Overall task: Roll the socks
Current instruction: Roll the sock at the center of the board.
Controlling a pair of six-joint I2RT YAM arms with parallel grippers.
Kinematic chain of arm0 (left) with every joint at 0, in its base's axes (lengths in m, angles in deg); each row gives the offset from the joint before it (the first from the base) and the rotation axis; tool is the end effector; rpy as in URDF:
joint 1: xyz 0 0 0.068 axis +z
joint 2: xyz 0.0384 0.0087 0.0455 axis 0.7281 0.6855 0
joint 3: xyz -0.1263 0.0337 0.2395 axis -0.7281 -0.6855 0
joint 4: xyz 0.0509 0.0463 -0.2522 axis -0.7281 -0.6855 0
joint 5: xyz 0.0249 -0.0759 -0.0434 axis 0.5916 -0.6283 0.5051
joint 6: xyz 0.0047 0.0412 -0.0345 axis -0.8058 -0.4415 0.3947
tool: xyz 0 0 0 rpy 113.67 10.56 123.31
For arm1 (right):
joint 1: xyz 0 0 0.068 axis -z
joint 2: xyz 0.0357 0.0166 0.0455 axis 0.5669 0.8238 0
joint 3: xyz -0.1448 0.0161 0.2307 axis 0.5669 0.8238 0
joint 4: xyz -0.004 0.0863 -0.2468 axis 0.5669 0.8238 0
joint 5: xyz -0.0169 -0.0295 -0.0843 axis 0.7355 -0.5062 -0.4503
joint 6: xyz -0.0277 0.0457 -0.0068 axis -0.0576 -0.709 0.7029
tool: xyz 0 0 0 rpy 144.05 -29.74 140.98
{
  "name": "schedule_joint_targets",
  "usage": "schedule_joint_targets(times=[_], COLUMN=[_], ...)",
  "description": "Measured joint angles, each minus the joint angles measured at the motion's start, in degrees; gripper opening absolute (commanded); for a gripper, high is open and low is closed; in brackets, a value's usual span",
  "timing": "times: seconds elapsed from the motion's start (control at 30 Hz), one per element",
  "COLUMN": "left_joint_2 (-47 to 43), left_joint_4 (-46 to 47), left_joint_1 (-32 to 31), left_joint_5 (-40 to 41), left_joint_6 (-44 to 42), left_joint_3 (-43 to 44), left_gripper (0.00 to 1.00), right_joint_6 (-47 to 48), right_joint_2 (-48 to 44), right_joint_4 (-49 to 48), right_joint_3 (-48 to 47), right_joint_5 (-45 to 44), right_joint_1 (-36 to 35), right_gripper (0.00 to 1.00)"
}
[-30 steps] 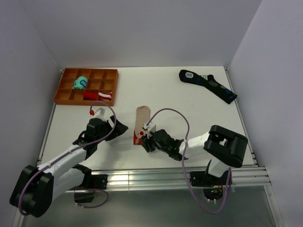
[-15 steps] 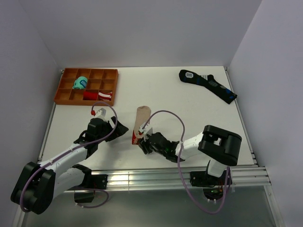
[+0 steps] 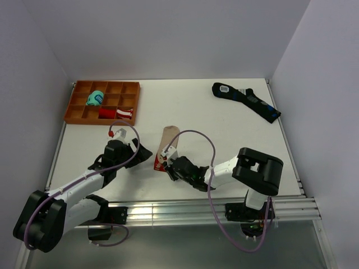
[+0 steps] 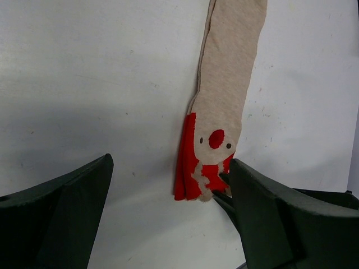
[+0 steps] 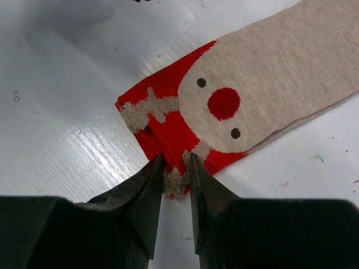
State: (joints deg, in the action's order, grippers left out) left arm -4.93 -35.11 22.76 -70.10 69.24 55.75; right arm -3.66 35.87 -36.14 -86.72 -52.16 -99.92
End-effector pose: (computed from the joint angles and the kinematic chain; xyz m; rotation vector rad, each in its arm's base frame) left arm 0.1806 -0.0853 0.1588 -0.3884 2.2547 -0.8264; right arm 0.1344 0.2726 0.1255 -0.8710 1.9297 0.5287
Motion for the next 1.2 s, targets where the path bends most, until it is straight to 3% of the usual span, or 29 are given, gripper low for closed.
schedule_joint_targets(times=[0.2, 0.53, 0.7, 0.8, 0.93, 1.03, 1.2], left_joint_2=[0.07, 1.05, 1.07, 0.66, 0.55, 0.55, 0.87], left_joint_4=[0.02, 1.01, 4.50, 7.58, 10.51, 13.07, 17.66], left_joint_1=[-0.76, -2.73, -4.17, -5.01, -6.64, -9.05, -13.20], left_joint_5=[0.09, 0.68, 0.66, 0.66, 1.09, 2.45, 5.31], left_joint_6=[-0.22, -1.31, -1.70, -1.81, -1.81, -2.21, -2.32], left_joint_3=[0.00, -0.02, -0.94, -3.04, -4.68, -4.74, -4.87], left_gripper=[0.89, 0.80, 0.67, 0.55, 0.40, 0.34, 0.41], right_joint_6=[0.17, -1.18, -2.86, -3.80, -6.03, -8.02, -9.03], right_joint_2=[-1.44, -5.77, -3.72, 0.15, 3.30, 4.46, 6.08], right_joint_4=[3.50, 20.76, 27.06, 29.97, 30.49, 30.36, 33.09], right_joint_3=[-0.55, -7.43, -12.52, -14.93, -16.44, -16.44, -17.62], right_joint_5=[2.19, 18.95, 27.47, 32.28, 39.54, 44.89, 50.97], right_joint_1=[0.46, 9.73, 14.45, 16.68, 19.71, 22.62, 26.08], right_gripper=[0.31, 0.31, 0.31, 0.30, 0.29, 0.29, 0.29])
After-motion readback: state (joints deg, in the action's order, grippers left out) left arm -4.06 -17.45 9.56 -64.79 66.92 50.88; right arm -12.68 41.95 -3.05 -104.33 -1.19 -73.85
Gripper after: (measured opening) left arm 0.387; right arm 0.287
